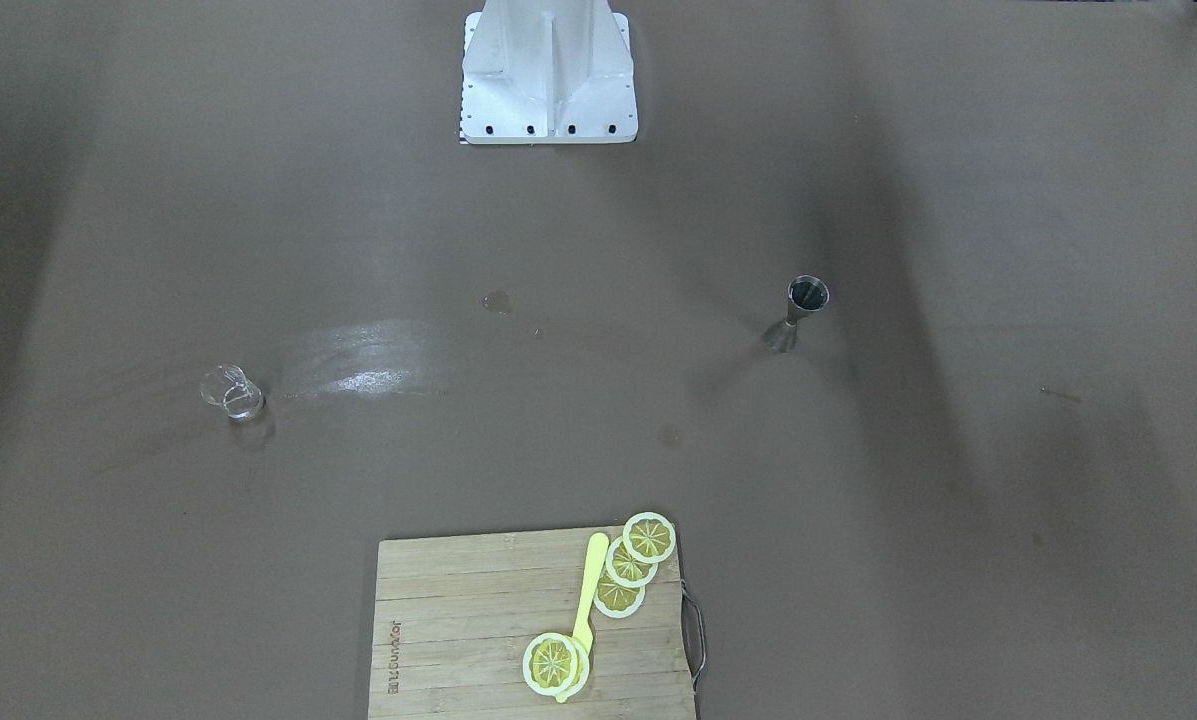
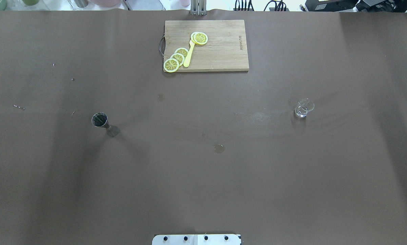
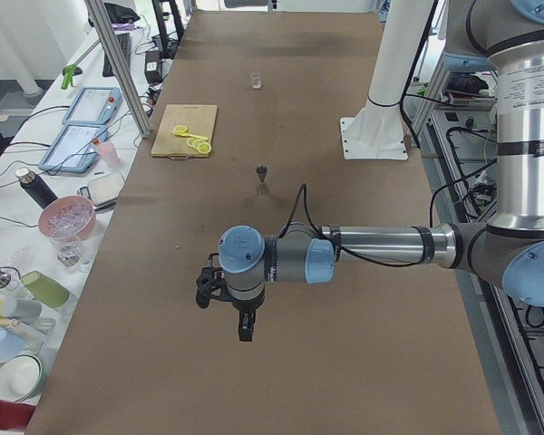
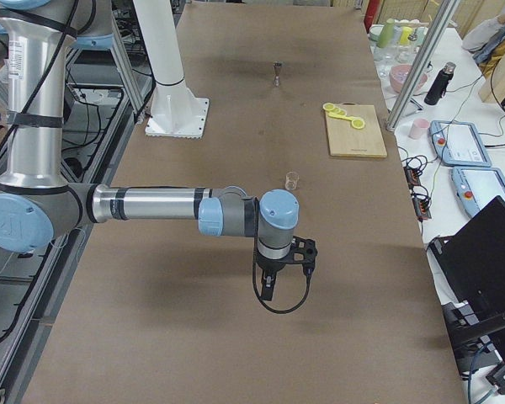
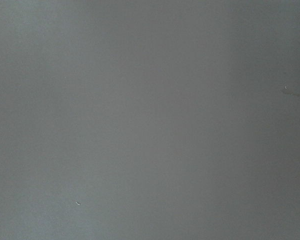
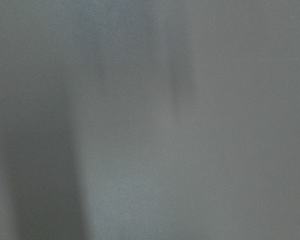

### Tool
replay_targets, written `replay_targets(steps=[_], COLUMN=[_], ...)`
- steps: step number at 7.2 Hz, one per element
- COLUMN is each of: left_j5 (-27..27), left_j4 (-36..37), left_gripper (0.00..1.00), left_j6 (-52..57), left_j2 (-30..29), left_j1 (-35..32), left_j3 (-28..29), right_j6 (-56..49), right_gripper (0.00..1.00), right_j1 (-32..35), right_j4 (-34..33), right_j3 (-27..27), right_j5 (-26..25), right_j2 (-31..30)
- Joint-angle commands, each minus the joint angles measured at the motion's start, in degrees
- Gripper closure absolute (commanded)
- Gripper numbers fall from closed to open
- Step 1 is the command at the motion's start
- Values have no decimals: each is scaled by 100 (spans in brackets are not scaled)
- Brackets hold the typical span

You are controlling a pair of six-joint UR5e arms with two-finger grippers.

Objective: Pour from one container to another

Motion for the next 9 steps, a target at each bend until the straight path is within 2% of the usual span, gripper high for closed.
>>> replay_targets(steps=[1,4,5,9], left_j5=[7,16,51,33], left_j4=[-40,-49,-49,-49], left_gripper=[1,1,1,1], left_j6=[-13,31,40,5], left_j2=[-6,-41,-59,-59], left_j1=[5,5,14,14], left_j3=[34,60,60,52], right_j6=[9,-9,9,0], right_gripper=[0,0,0,0], right_j1=[0,0,26,27], right_j4=[0,-9,0,0], right_j3=[-13,-4,22,-4], right_j5=[-6,91,326,355], right_j2=[0,0,-104,-106])
